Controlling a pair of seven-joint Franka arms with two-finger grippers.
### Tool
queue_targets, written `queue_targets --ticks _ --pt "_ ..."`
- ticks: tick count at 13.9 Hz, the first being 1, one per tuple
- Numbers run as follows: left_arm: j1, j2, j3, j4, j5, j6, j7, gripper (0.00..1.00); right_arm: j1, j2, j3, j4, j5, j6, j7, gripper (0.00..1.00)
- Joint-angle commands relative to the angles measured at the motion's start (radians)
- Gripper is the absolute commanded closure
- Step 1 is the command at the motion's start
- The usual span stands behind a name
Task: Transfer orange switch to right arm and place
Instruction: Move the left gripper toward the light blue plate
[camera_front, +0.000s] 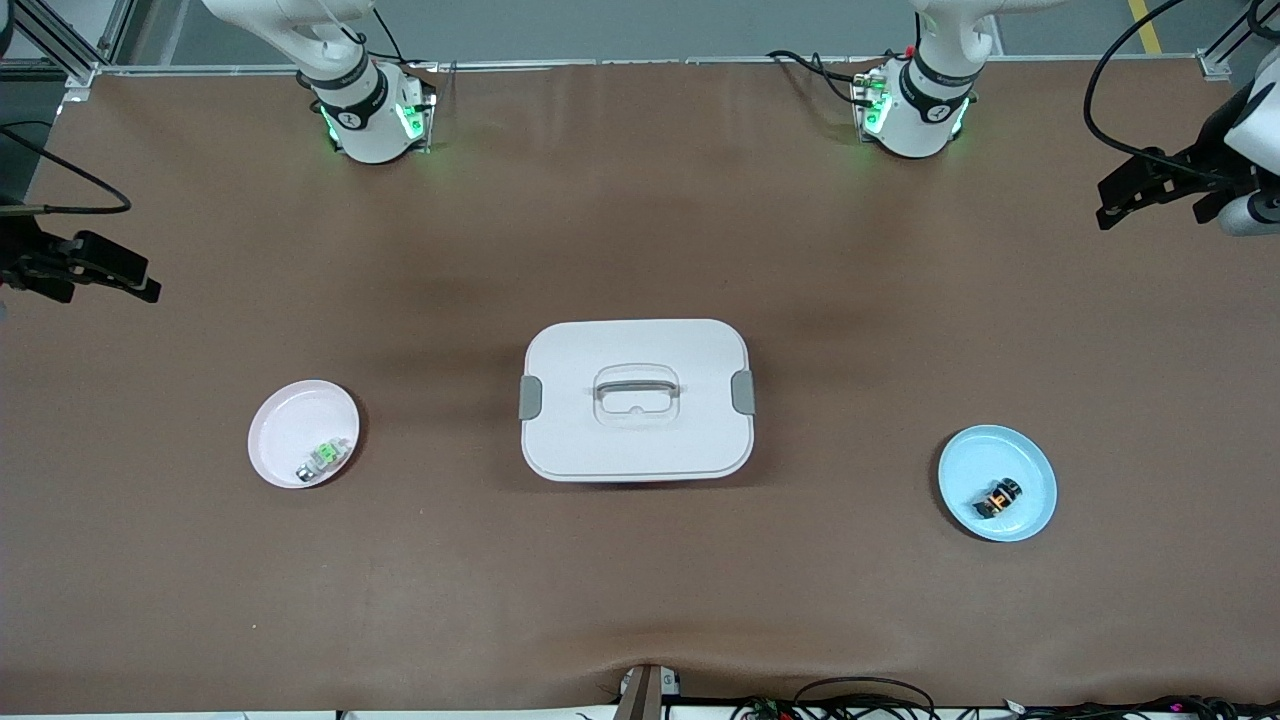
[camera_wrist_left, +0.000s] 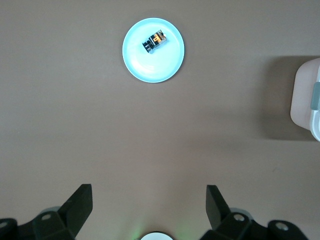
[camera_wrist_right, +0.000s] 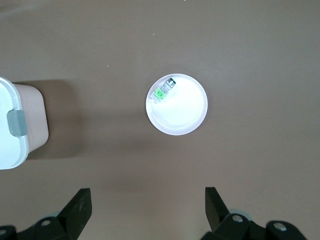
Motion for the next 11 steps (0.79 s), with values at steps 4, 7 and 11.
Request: queue_targets --ticks 4,7,11 --pt "0.002 0.148 0.016 0.046 0.005 0.086 0.001 0.00 -0.015 -0.020 0.008 -0.009 0.016 -0.021 0.041 0.00" --pt "0.036 0.212 0.019 0.042 0.016 0.176 -0.014 0.00 -0.015 -0.020 0.008 -0.011 0.010 -0.019 0.036 0.00" --pt "0.052 0.317 0.020 0.042 0.016 0.297 -0.025 0.00 -0.015 -0.021 0.008 -0.011 0.007 -0.019 0.029 0.00"
